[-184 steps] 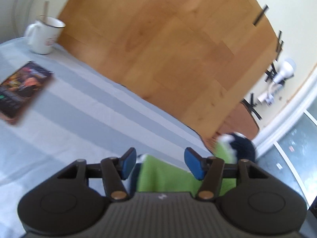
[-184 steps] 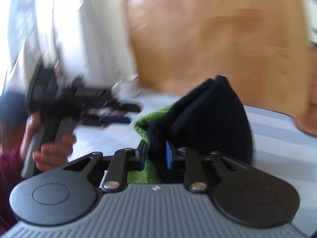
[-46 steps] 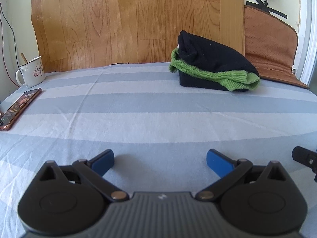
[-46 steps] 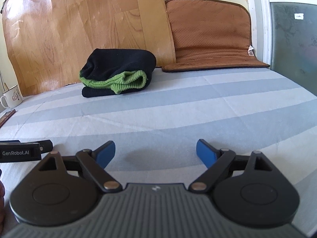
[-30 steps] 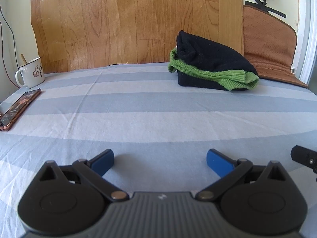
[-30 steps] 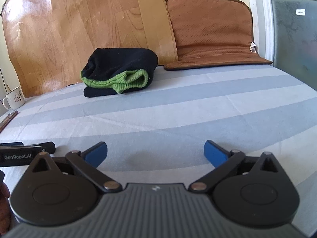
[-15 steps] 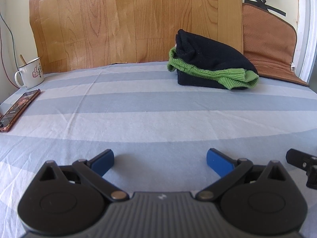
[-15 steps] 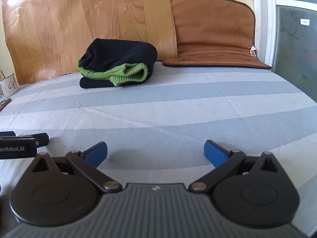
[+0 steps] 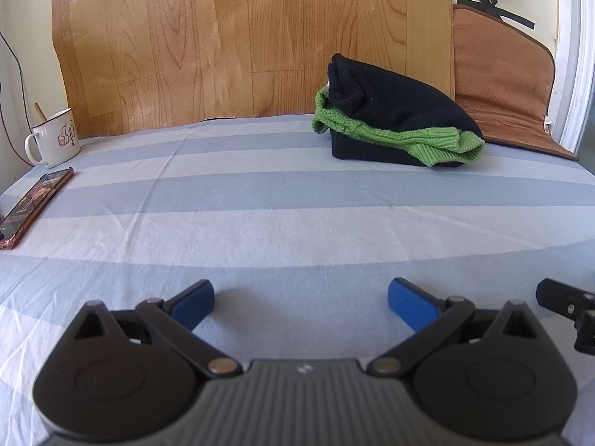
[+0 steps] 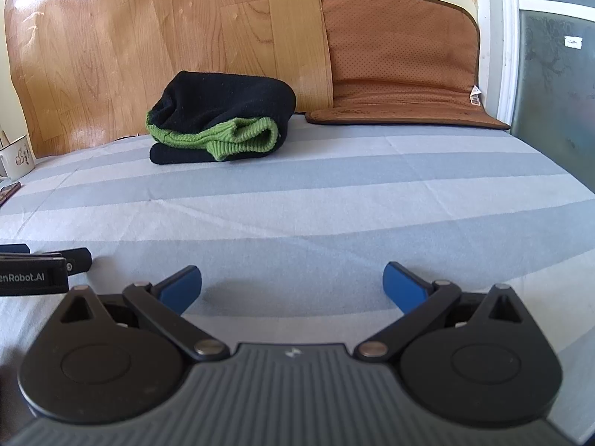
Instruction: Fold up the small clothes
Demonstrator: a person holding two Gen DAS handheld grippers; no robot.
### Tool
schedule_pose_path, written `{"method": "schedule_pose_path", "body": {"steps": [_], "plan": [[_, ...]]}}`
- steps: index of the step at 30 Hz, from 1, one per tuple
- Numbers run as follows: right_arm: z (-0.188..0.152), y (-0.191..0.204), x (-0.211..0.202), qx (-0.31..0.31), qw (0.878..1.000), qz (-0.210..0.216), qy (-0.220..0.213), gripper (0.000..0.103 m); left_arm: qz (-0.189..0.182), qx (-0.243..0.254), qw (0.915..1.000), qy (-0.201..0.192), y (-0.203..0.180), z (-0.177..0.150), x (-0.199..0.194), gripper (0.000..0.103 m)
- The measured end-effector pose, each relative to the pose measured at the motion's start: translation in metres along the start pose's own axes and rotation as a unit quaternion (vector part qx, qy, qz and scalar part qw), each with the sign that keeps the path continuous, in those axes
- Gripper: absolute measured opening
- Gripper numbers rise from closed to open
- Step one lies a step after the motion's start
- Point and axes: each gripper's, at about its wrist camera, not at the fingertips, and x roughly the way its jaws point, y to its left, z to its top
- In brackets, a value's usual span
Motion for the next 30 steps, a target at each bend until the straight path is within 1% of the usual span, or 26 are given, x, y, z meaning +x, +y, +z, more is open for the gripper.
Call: {"method": "schedule_pose_path", "body": {"steps": [5, 8, 10, 12, 13, 22, 30], "plan": [[-0.001, 0.000, 0.000, 0.000, 1.000, 0.001, -0.001, 0.103, -0.003, -0.001, 1.0000, -0.001, 0.000, 0.000, 0.000, 0.103], [-0.001, 0.002, 0.000, -0.005, 1.000, -0.002, 0.000, 0.103, -0.011, -0.005, 0.9999, -0.008, 0.003, -0.001, -0.004, 0.103], [-0.002, 0.001, -0.002, -0.004, 1.000, 0.000, -0.002, 0.103, -0.020, -0.018, 0.9992, -0.031, 0.007, -0.003, -0.011, 0.103], [-0.002, 0.000, -0.003, -0.001, 1.000, 0.005, -0.004, 0.103, -0.019, -0.028, 0.9980, -0.054, 0.011, -0.004, -0.018, 0.103], [-0.002, 0.000, -0.003, -0.001, 1.000, 0.004, -0.005, 0.103, -0.019, -0.029, 0.9976, -0.059, 0.011, -0.004, -0.019, 0.103], [-0.003, 0.003, -0.003, -0.012, 1.000, -0.006, -0.004, 0.101, -0.012, -0.025, 0.9986, -0.046, 0.011, -0.003, -0.016, 0.103], [-0.002, 0.002, -0.003, -0.013, 1.000, -0.006, -0.004, 0.101, -0.002, -0.015, 0.9987, -0.049, 0.008, -0.004, -0.017, 0.103]]}}
